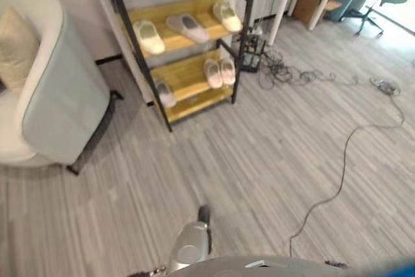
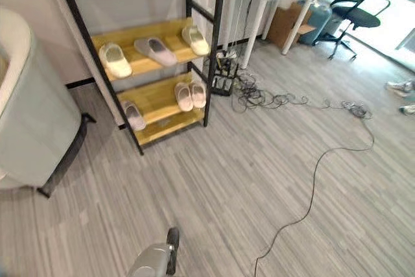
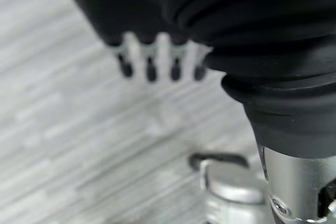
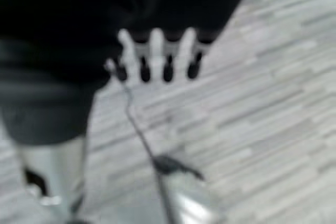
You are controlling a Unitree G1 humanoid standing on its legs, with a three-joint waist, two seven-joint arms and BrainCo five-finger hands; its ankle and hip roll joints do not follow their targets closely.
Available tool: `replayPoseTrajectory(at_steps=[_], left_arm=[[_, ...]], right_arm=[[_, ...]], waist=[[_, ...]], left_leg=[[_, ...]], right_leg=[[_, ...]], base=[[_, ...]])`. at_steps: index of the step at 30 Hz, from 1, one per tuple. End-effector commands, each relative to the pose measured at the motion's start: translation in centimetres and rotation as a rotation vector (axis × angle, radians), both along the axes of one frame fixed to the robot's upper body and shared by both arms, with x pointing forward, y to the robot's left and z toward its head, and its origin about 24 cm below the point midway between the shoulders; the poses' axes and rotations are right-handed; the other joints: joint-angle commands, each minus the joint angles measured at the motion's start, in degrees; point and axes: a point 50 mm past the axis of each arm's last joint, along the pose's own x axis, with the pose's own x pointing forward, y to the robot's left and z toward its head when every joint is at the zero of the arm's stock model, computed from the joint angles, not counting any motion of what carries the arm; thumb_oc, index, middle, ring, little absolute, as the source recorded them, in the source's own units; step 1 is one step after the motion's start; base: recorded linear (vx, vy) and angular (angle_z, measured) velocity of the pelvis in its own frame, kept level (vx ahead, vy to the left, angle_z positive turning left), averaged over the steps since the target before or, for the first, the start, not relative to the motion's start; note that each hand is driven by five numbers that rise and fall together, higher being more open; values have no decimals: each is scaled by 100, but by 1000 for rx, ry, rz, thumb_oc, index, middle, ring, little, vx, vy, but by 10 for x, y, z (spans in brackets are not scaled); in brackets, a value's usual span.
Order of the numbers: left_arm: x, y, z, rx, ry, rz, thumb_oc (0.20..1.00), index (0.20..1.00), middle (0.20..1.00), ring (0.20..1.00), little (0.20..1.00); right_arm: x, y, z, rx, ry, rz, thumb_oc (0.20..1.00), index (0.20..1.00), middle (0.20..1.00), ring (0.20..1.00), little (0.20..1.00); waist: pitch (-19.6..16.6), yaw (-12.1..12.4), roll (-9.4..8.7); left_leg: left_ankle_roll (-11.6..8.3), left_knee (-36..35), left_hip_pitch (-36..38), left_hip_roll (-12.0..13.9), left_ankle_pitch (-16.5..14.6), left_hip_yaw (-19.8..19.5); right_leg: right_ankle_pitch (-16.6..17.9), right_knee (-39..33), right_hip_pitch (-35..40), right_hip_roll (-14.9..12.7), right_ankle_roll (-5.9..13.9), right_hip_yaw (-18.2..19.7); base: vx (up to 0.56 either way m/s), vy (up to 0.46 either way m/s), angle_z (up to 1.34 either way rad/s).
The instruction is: Arrange the slippers neatly on the shoe rack.
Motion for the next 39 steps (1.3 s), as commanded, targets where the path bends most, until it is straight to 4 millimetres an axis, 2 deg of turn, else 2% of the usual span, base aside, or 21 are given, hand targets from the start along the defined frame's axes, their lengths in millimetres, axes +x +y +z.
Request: replayPoseTrajectory(at_steps=[1,2,4,5,6,7,8,9,14,16,17,19,21,22,24,27,28,30,35,38,39], left_arm=[[39,8,7,41,-85,-92,1000,1000,1000,1000,1000],[45,9,8,48,-101,-97,1000,1000,1000,1000,1000],[70,7,13,64,-181,-125,1000,1000,1000,1000,1000],[71,7,13,63,-181,-125,1000,1000,1000,1000,1000],[82,1,14,71,-218,-175,1000,1000,1000,1000,1000],[82,1,14,71,-218,-175,1000,1000,1000,1000,1000],[91,-2,16,74,-247,-188,1000,1000,1000,1000,1000],[92,-4,15,69,-251,-191,1000,1000,1000,1000,1000],[80,-2,12,72,-216,-188,1000,1000,1000,1000,1000],[63,-4,8,42,-197,-73,1000,1000,1000,1000,1000],[63,-4,8,42,-197,-73,1000,1000,1000,1000,1000],[61,-3,7,37,-203,40,1000,1000,1000,1000,1000],[43,3,5,55,-151,136,1000,1000,1000,1000,1000],[37,4,5,56,-137,154,1000,1000,1000,1000,1000],[21,4,3,57,-96,211,1000,1000,1000,1000,1000],[12,6,3,68,-77,255,1000,1000,1000,1000,1000],[15,5,3,66,-89,279,1000,1000,1000,1000,1000],[12,-1,0,52,-83,288,1000,1000,1000,1000,1000],[37,4,5,86,-127,157,1000,1000,1000,1000,1000],[52,8,9,114,-168,97,1000,1000,1000,1000,1000],[65,9,12,128,-211,59,1000,1000,1000,1000,1000]], right_arm=[[33,-19,10,-49,-88,7,1000,1000,1000,1000,1000],[35,-18,10,-51,-96,16,1000,1000,1000,1000,1000],[40,-12,9,-42,-113,51,1000,1000,1000,1000,1000],[40,-12,10,-42,-113,51,1000,1000,1000,1000,1000],[41,-13,10,-49,-118,77,1000,1000,1000,1000,1000],[41,-13,10,-49,-118,77,1000,1000,1000,1000,1000],[36,-14,9,-59,-97,89,1000,1000,1000,1000,1000],[32,-14,9,-61,-80,98,1000,1000,1000,1000,1000],[22,-12,6,-51,-50,90,1000,1000,1000,1000,1000],[26,-9,5,-61,-46,141,1000,1000,1000,1000,1000],[26,-9,5,-61,-46,141,1000,1000,1000,1000,1000],[34,-14,8,-86,-61,144,1000,1000,1000,1000,1000],[44,-23,13,-118,-79,134,1000,1000,1000,1000,1000],[48,-25,14,-122,-88,134,1000,1000,1000,1000,1000],[59,-28,17,-136,-119,143,1000,1000,1000,1000,1000],[64,-30,19,-149,-130,149,1000,1000,1000,1000,1000],[70,-27,20,-157,-146,150,1000,1000,1000,1000,1000],[66,-19,16,-150,-128,192,1000,1000,1000,1000,1000],[66,-11,14,-145,-127,198,1000,1000,1000,1000,1000],[70,-5,14,-141,-152,227,1000,1000,1000,1000,1000],[75,-3,14,-141,-172,228,1000,1000,1000,1000,1000]], waist=[[259,-24,11],[302,-79,64],[434,-281,232],[428,-287,242],[535,-487,224],[531,-490,229],[574,-627,159],[588,-675,161],[412,-735,122],[341,-644,163],[341,-648,163],[388,-615,70],[379,-616,-76],[348,-597,-86],[275,-489,-89],[154,-440,-29],[117,-330,-50],[68,-252,-16],[97,-455,55],[91,-471,119],[107,-501,190]], left_leg=[[330,82,24,-347,-193,-130],[371,50,223,-364,-279,-193],[311,-54,771,-361,-522,-464],[308,-56,763,-352,-516,-473],[165,-46,1160,-371,-789,-812],[164,-49,1156,-367,-783,-815],[56,-75,1356,-353,-939,-951],[-11,-83,1451,-285,-993,-988],[-221,-80,1721,48,-1049,-1363],[-447,525,1485,300,-715,-1599],[-447,527,1482,300,-715,-1602],[-454,1198,983,448,-266,-1470],[-345,1629,688,880,-260,-391],[-317,1526,705,846,-417,-240],[-188,1156,637,349,-866,-250],[-168,397,641,38,-666,-212],[-235,293,269,4,-360,-50],[-169,-114,494,-203,-318,-369],[130,-103,886,-286,-471,-463],[122,-120,1012,-189,-584,-456],[45,-116,1086,-46,-659,-478]], right_leg=[[1872,160,416,-253,284,-161],[1812,411,212,-382,221,-253],[944,-49,-277,-560,-58,-510],[956,-67,-274,-549,-63,-523],[817,-1589,-504,-437,-27,-110],[834,-1613,-497,-433,-27,-116],[1129,-2501,-739,-363,158,425],[1275,-2726,-862,-355,241,561],[1238,-2530,-766,-153,192,717],[816,-2253,-566,11,-36,433],[816,-2253,-566,11,-36,429],[629,-2214,-302,-8,-200,83],[382,-2157,-54,-22,-383,-395],[338,-2174,8,-5,-387,-440],[286,-2220,138,8,-348,-478],[246,-2305,265,81,-305,-649],[238,-2437,438,129,-292,-665],[189,-2321,455,189,-234,-569],[568,-757,-27,9,93,-270],[557,-1013,-113,-231,38,-264],[682,-1530,-188,-521,-25,-276]], base=[[338,118,34],[457,76,37],[429,-20,38],[501,-280,52],[372,-247,68],[597,-436,70],[316,-282,87],[398,-382,101],[269,-351,113],[224,-327,66],[166,-372,28],[90,-307,85],[112,-319,118],[139,-146,90],[193,-41,49],[177,24,-3],[184,45,17],[222,73,6],[186,73,-16],[102,-148,13],[131,-372,-14]])
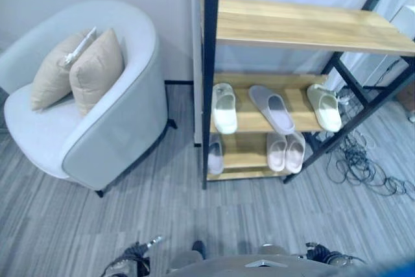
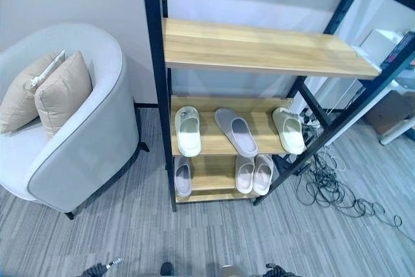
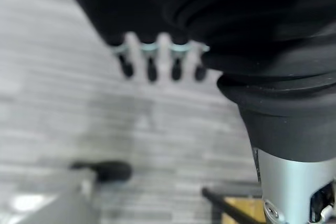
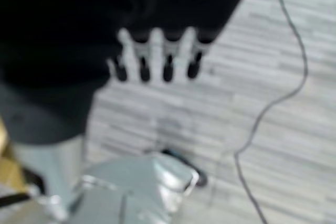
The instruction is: Arrange the slippers neatly on the shoe rack.
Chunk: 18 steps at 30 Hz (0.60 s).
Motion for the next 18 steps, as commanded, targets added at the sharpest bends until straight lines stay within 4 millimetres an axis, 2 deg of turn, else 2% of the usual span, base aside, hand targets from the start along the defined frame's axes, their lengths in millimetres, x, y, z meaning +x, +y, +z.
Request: replayPoseTrajectory(at_steps=[1,2,3,6,8,11,14,18], left_arm=[[9,2,3,58,-13,-77,1000,1000,1000,1000,1000],[9,2,3,58,-13,-77,1000,1000,1000,1000,1000],[10,5,4,74,-13,-99,1000,1000,1000,1000,1000],[8,2,3,82,-4,-148,1000,1000,1000,1000,1000],[4,-11,-1,61,7,-206,1000,1000,1000,1000,1000],[-3,-19,-5,44,29,-226,1000,1000,1000,1000,1000],[-21,-25,-11,28,91,-226,1000,1000,1000,1000,1000],[-30,-27,-13,15,114,-218,1000,1000,1000,1000,1000]], right_arm=[[24,-11,9,-42,-69,14,1000,1000,1000,1000,1000],[24,-11,9,-42,-68,14,1000,1000,1000,1000,1000],[19,-13,8,-48,-57,11,1000,1000,1000,1000,1000],[18,-14,8,-53,-49,22,1000,1000,1000,1000,1000],[15,-14,7,-57,-48,35,1000,1000,1000,1000,1000],[16,-20,9,-76,-70,19,1000,1000,1000,1000,1000],[23,-20,12,-86,-107,28,1000,1000,1000,1000,1000],[28,-17,13,-76,-130,39,1000,1000,1000,1000,1000]], waist=[[-49,-55,78],[-38,-55,82],[-130,-63,-52],[-197,-46,-66],[-281,-69,6],[-297,-93,91],[-313,-96,173],[-327,-102,227]], left_leg=[[-414,692,-406,179,-520,-479],[-414,692,-392,184,-524,-480],[-480,722,-366,156,-611,-456],[-577,681,-297,275,-523,-426],[-726,389,-180,517,-319,-476],[-831,139,-106,691,-124,-537],[-952,-170,15,870,101,-559],[-1017,-315,49,950,210,-579]], right_leg=[[537,-1161,67,-246,148,129],[544,-1177,88,-241,147,124],[517,-1648,320,-241,284,222],[560,-1805,441,-146,304,253],[469,-1944,605,45,232,202],[361,-2040,725,203,163,121],[247,-2190,865,403,87,28],[212,-2325,958,514,46,-30]], base=[[113,-325,-14],[117,-360,-16],[94,-277,-12],[76,-231,9],[80,-267,23],[42,-191,8],[22,-151,4],[11,-97,3]])
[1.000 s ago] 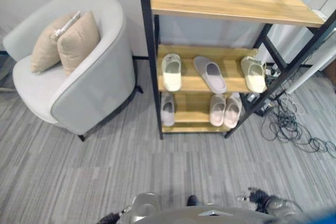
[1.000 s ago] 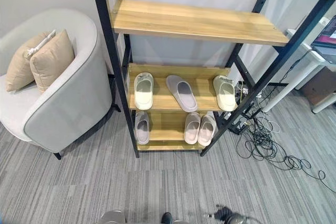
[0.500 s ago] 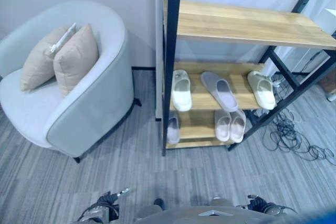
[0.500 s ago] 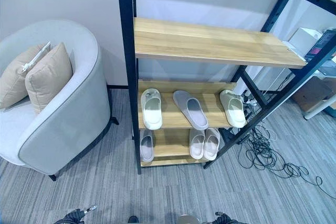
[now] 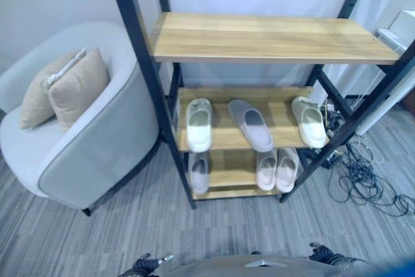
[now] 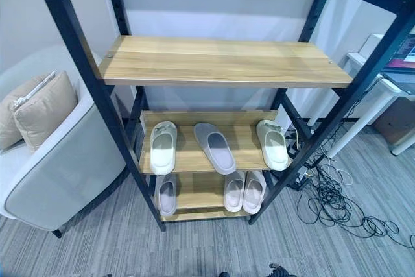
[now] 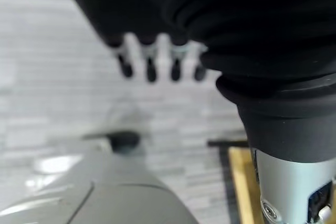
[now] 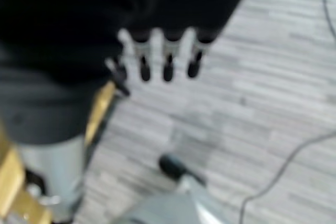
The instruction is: Arrange the slippers neatly on the shoe rack.
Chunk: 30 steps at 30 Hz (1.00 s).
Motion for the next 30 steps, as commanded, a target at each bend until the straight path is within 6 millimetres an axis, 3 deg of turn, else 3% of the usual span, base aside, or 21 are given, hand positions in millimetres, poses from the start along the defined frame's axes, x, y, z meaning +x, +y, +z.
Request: replayPoseTrajectory(at_steps=[1,5,6,8,11,12,16,18,23,24,27,30], left_arm=[[13,4,2,22,0,-31,1000,1000,1000,1000,1000],[15,4,2,16,-7,-36,1000,1000,1000,1000,1000],[23,18,8,32,-35,-76,1000,1000,1000,1000,1000],[31,17,9,28,-64,-96,1000,1000,1000,1000,1000],[41,13,11,30,-122,-114,1000,1000,1000,1000,1000],[66,11,20,50,-260,-96,1000,1000,1000,1000,1000],[85,9,28,63,-362,-82,1000,1000,1000,1000,1000],[106,0,33,60,-414,-149,1000,1000,1000,1000,1000],[125,-15,40,48,-474,-261,1000,1000,1000,1000,1000],[132,-25,42,41,-488,-319,1000,1000,1000,1000,1000],[145,-39,47,38,-532,-386,1000,1000,1000,1000,1000],[148,-48,47,29,-535,-449,1000,1000,1000,1000,1000]], right_arm=[[31,-9,10,-29,-92,20,1000,1000,1000,1000,1000],[38,-5,12,-24,-116,64,1000,1000,1000,1000,1000],[76,-41,42,-69,-225,73,1000,1000,1000,1000,1000],[83,-51,51,-72,-282,54,1000,1000,1000,1000,1000],[108,-14,60,-43,-402,220,1000,1000,1000,1000,1000],[113,-7,62,-72,-438,293,1000,1000,1000,1000,1000],[126,-4,72,-76,-516,298,1000,1000,1000,1000,1000],[136,-2,77,-71,-528,308,1000,1000,1000,1000,1000],[144,11,82,-48,-568,374,1000,1000,1000,1000,1000],[161,31,88,-52,-619,406,1000,1000,1000,1000,1000],[189,61,105,25,-701,451,1000,1000,1000,1000,1000],[204,94,125,120,-773,556,1000,1000,1000,1000,1000]], waist=[[114,-106,194],[128,-100,251],[172,-87,258],[263,-119,322],[487,-192,458],[659,-161,542],[888,-184,652],[999,-186,721],[994,-200,781],[984,-158,816],[989,-95,867],[1054,-53,840]], left_leg=[[87,35,-347,105,288,-251],[48,35,-369,128,299,-278],[-4,35,-413,165,333,-320],[-19,35,-482,181,379,-315],[-9,35,-573,182,407,-257],[-8,35,-697,173,456,-301],[-3,62,-938,172,541,-323],[24,94,-1117,170,578,-307],[38,64,-1172,180,614,-240],[50,55,-1179,173,615,-239],[55,35,-1200,149,625,-265],[54,35,-1234,150,635,-268]], right_leg=[[-722,254,193,-205,242,44],[-748,179,262,-155,214,2],[-769,196,244,-124,201,-24],[-766,256,149,-130,199,-24],[-773,389,-102,-127,184,63],[-804,528,-291,-123,166,77],[-832,864,-710,-149,155,137],[-852,1143,-1084,-143,149,198],[-902,1345,-1297,-129,166,274],[-920,1375,-1317,-135,171,269],[-969,1445,-1365,-148,179,247],[-981,1491,-1440,-130,174,277]], base=[[9,-55,1],[13,-78,2],[-5,-104,9],[-68,-76,14],[-140,-12,6],[-119,-30,-11],[-157,-3,-6],[-141,5,-1],[-24,2,-9],[36,9,-8],[14,2,-4],[-16,-13,4]])
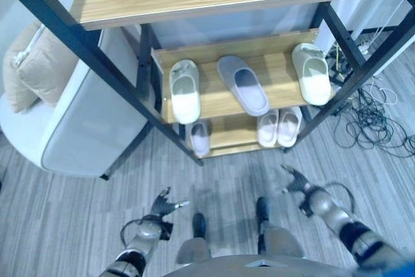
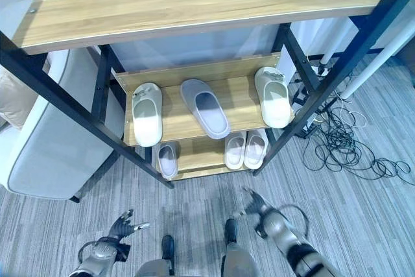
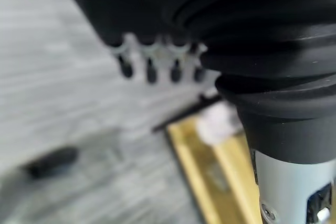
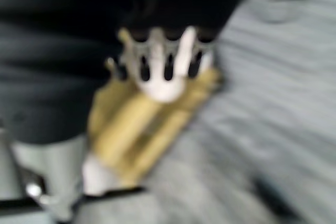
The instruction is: Arrange the slippers neatly on the shoe rack.
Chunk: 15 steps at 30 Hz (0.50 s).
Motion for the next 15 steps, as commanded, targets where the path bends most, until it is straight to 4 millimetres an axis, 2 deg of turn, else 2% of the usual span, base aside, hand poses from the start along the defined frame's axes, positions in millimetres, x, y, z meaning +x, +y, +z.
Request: replayPoseTrajectory(at_steps=[1,2,3,10,11,12,13,14,15], left_arm=[[8,-10,-1,64,5,-120,1000,1000,1000,1000,1000],[8,-10,-1,63,4,-120,1000,1000,1000,1000,1000],[4,-12,-4,73,28,-145,1000,1000,1000,1000,1000],[-7,-14,-13,111,95,-192,1000,1000,1000,1000,1000],[-11,-12,-15,125,115,-202,1000,1000,1000,1000,1000],[-12,-11,-15,129,119,-202,1000,1000,1000,1000,1000],[-16,-9,-17,141,132,-188,1000,1000,1000,1000,1000],[-17,-9,-18,144,133,-184,1000,1000,1000,1000,1000],[-22,-7,-20,161,143,-165,1000,1000,1000,1000,1000]], right_arm=[[17,21,25,61,-86,122,1000,1000,1000,1000,1000],[17,21,26,61,-86,122,1000,1000,1000,1000,1000],[20,39,34,55,-111,221,1000,1000,1000,1000,1000],[19,88,55,62,-192,437,1000,1000,1000,1000,1000],[19,98,66,58,-245,501,1000,1000,1000,1000,1000],[20,100,71,55,-268,518,1000,1000,1000,1000,1000],[23,102,96,22,-423,559,1000,1000,1000,1000,1000],[26,98,105,-29,-499,559,1000,1000,1000,1000,1000],[27,92,134,-106,-710,566,1000,1000,1000,1000,1000]], waist=[[-22,82,184],[-20,82,184],[-7,108,144],[-5,146,9],[-4,161,-33],[-3,162,-43],[-6,148,-72],[-1,143,-72],[3,112,-95]], left_leg=[[95,49,-381,93,274,-236],[95,49,-380,93,274,-234],[94,49,-381,112,274,-218],[72,49,-343,182,249,-186],[65,49,-342,195,241,-190],[63,49,-338,199,238,-191],[56,49,-333,219,223,-181],[56,49,-321,223,219,-161],[58,49,-305,238,197,-146]], right_leg=[[-1293,1466,-542,-217,315,231],[-1295,1468,-543,-217,315,233],[-1305,1479,-554,-204,312,230],[-1318,1397,-456,-166,318,231],[-1324,1393,-446,-156,318,222],[-1327,1397,-439,-156,317,217],[-1335,1390,-428,-150,326,208],[-1332,1390,-423,-149,329,218],[-1333,1382,-420,-142,336,221]], base=[[0,0,0],[0,0,0],[0,0,0],[25,-12,-2],[33,-22,0],[37,-15,1],[0,0,0],[37,15,1],[40,25,0]])
